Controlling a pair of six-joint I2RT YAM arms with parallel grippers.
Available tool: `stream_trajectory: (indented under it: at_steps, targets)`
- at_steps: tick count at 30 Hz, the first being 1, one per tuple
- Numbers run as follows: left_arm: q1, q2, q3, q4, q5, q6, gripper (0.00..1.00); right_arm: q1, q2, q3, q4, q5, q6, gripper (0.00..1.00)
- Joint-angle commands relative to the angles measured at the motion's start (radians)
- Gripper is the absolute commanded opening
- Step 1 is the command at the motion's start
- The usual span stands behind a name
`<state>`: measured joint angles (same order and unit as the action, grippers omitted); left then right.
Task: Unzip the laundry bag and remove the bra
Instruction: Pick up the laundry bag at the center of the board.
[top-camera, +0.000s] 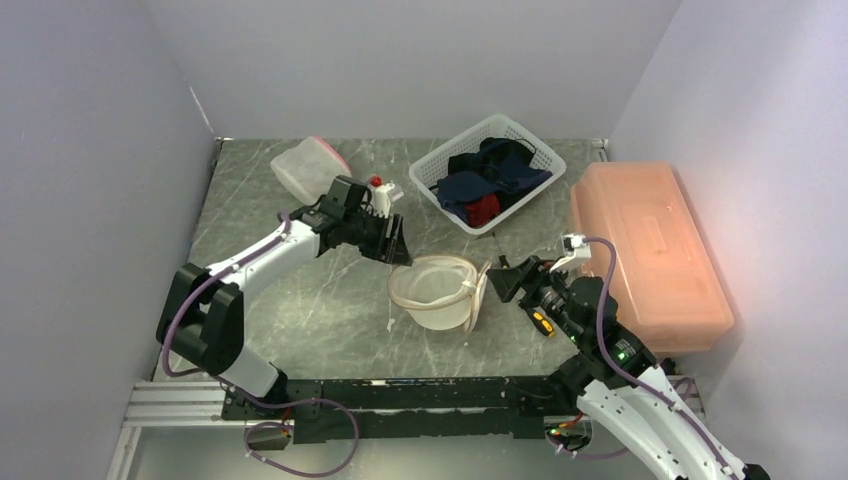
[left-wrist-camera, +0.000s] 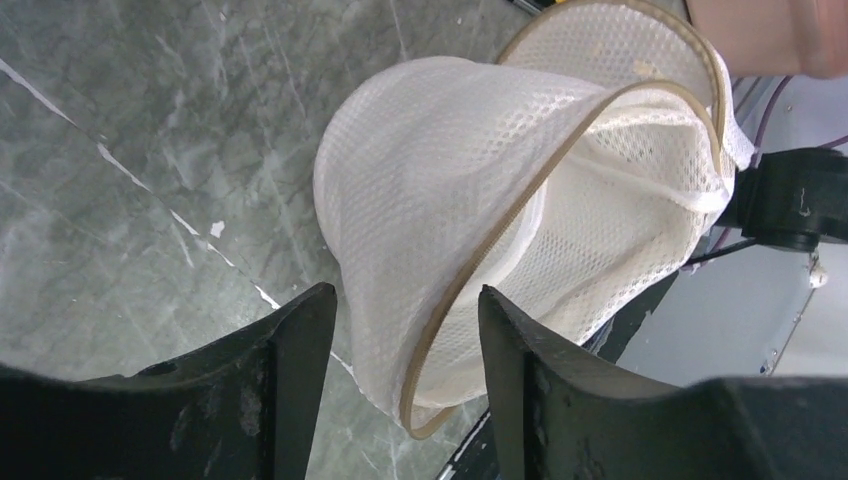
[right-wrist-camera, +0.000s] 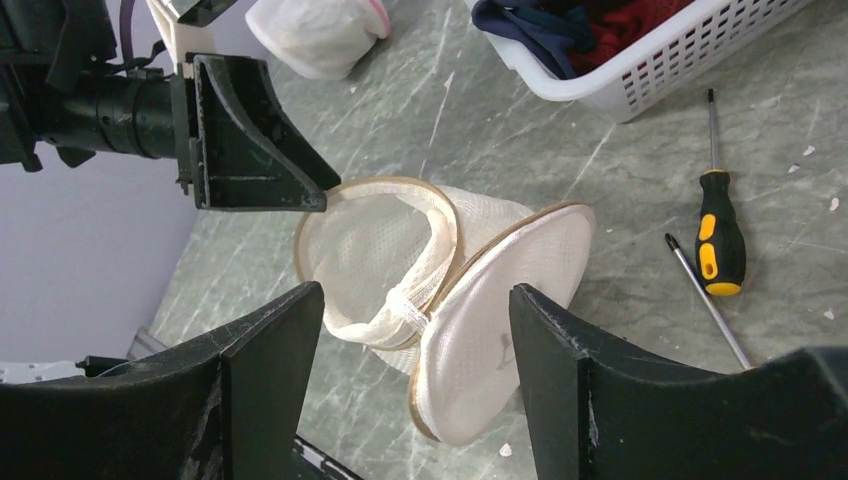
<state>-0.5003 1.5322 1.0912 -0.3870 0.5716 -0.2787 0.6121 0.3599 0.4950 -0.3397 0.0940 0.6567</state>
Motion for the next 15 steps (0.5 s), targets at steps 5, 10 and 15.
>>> stream_trajectory:
  at_steps: [5, 10, 15]
  targets:
    - [-0.124, -0.091, -0.064, -0.082, -0.155, 0.043, 0.74, 0.000, 0.059, 0.046, 0.027, -0.012, -0.032, 0.77]
    - [-0.143, -0.098, -0.074, -0.093, -0.231, 0.019, 0.53, 0.000, 0.100, 0.061, 0.050, -0.005, -0.008, 0.87]
    - [-0.152, -0.176, -0.066, -0.136, -0.349, -0.025, 0.03, -0.001, 0.106, 0.048, 0.039, 0.135, 0.166, 1.00]
